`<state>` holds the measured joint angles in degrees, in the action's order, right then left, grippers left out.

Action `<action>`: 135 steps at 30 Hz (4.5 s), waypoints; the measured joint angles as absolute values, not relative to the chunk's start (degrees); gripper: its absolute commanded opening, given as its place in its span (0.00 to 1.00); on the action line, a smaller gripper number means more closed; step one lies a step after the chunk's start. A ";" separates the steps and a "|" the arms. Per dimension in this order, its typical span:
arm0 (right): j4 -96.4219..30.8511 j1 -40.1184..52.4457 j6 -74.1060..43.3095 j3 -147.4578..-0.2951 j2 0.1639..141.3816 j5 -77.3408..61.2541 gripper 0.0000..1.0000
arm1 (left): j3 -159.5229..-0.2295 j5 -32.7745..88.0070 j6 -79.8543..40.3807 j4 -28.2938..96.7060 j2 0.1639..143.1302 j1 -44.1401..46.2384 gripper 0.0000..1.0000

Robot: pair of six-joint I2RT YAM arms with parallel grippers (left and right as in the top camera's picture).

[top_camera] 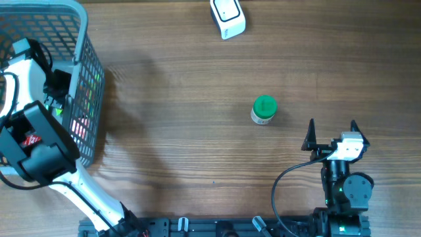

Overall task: Scan the item barcode
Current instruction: 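Carry the Haribo bag out and drop it left of the jar, then reach into the basket and grasp the small pink-white box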

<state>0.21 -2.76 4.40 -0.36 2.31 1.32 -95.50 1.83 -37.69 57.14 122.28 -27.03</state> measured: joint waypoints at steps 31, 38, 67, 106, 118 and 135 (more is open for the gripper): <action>0.25 -2.76 4.43 -0.36 2.31 1.30 1.00 | -95.46 32.51 -29.43 64.93 75.02 -8.25 0.04; 0.21 -2.66 4.43 -0.36 2.31 1.30 1.00 | -85.65 10.17 -27.00 59.94 89.95 22.35 0.04; 0.23 -2.66 4.43 -0.36 2.31 1.30 1.00 | -85.17 -8.84 -21.71 56.23 92.49 29.82 1.00; 0.21 -2.66 4.43 -0.36 2.31 1.30 1.00 | -83.09 2.07 -44.93 64.97 113.93 -33.69 1.00; 0.21 -2.66 4.43 -0.36 2.31 1.30 1.00 | -76.58 3.05 -43.64 58.85 111.13 -33.41 0.49; 0.23 -2.66 4.43 -0.36 2.31 1.30 1.00 | -113.36 6.04 -42.72 84.25 85.03 -30.46 0.52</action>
